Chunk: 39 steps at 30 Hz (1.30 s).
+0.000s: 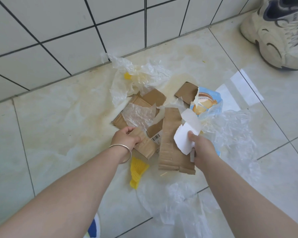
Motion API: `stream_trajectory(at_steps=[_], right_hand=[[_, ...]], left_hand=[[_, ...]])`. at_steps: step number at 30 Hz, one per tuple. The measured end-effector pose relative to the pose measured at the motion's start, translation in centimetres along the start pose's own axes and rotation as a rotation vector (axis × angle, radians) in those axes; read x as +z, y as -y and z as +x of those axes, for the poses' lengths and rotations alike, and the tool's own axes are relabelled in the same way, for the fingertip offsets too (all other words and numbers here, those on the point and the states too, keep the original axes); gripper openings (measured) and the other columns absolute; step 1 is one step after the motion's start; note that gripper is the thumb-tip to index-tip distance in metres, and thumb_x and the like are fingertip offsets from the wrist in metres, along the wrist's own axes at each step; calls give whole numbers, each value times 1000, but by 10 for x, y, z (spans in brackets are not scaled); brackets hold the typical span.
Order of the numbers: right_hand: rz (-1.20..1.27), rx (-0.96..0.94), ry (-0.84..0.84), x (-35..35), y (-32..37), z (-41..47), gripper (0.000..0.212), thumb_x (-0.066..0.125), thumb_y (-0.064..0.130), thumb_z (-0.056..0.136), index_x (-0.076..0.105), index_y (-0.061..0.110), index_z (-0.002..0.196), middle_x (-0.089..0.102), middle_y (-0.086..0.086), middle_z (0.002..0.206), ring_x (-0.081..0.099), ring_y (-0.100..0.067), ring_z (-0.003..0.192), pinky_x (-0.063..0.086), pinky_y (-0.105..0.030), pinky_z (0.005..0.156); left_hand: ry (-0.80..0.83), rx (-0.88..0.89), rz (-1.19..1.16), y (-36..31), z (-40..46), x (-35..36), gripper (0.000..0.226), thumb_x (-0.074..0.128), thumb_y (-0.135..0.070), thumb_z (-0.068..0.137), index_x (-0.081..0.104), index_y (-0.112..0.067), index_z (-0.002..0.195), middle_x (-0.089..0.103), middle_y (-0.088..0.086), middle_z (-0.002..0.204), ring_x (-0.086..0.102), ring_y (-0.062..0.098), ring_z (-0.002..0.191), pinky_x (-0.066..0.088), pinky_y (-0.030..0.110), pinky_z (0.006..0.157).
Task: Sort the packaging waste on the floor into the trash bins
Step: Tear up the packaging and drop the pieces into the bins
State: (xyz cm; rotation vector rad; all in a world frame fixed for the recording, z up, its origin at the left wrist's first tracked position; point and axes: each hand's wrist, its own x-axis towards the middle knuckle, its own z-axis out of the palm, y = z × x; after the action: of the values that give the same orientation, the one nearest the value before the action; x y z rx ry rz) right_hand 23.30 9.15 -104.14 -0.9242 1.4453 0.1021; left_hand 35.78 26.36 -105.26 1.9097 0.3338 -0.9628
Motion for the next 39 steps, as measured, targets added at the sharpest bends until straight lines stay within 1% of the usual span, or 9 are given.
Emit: stream_trajectory(at_steps=[2,5,9,13,15,19,22,31,39], right_hand=[[79,26,27,-3,0,3,18,53,30,94,59,13,90,60,-1,69,43,-21,57,43,-29,54],[206,24,74,-9,-8,11,21,52,30,94,62,13,86,63,-4,75,45,-24,61,38,-57,102],[160,-11,66,-16,-13,11,27,50,29,95,62,8,108,63,-4,81,49,-21,57,42,-35,62],[-16,-40,-9,-25,-19,16,31,47,31,96,59,8,112,54,5,39,39,-7,21,27,-29,48],[-51,-61,-24,-26,-19,18,30,46,31,97,58,10,115,59,-2,57,38,-4,20,28,-29,44],[1,-93,-28,-22,-22,20,28,50,28,96,59,14,118,64,-4,101,62,-18,80,47,-30,68],[11,-148,-26,-16,-26,18,21,51,25,95,61,17,112,64,3,94,59,-23,97,47,-37,83],[-111,-207,-31,-7,-30,-13,21,51,32,95,60,14,101,61,1,94,55,-14,81,40,-24,61],[-102,-201,242,20,-37,-83,23,55,28,93,60,5,99,57,-8,83,52,-17,47,40,-25,47]], left_hand=[[-45,22,-52,-3,2,0,31,79,-8,64,62,-29,79,64,2,91,64,28,90,54,41,89],[-89,62,16,-8,1,6,23,78,-14,71,62,-26,82,65,-1,89,66,29,97,53,36,89],[39,156,433,-15,0,28,51,72,-23,80,55,-10,127,56,-2,124,52,24,123,39,26,94],[108,386,760,-19,2,53,30,69,-22,81,66,-9,109,49,5,131,46,22,122,33,23,100],[118,536,908,-17,5,63,24,67,-22,81,67,-14,104,40,-1,139,36,19,129,31,26,104],[75,628,1108,-21,8,75,27,57,-14,84,63,-21,109,31,1,143,30,26,130,32,33,103],[100,478,1082,-29,9,78,20,53,-15,85,64,-21,101,42,6,126,43,29,116,37,32,93],[123,345,700,-20,-27,49,24,57,-20,83,41,-21,65,50,5,80,46,24,76,26,27,53],[92,201,181,-31,-95,-21,60,62,-24,87,34,-22,140,53,-4,123,56,20,113,46,35,97]])
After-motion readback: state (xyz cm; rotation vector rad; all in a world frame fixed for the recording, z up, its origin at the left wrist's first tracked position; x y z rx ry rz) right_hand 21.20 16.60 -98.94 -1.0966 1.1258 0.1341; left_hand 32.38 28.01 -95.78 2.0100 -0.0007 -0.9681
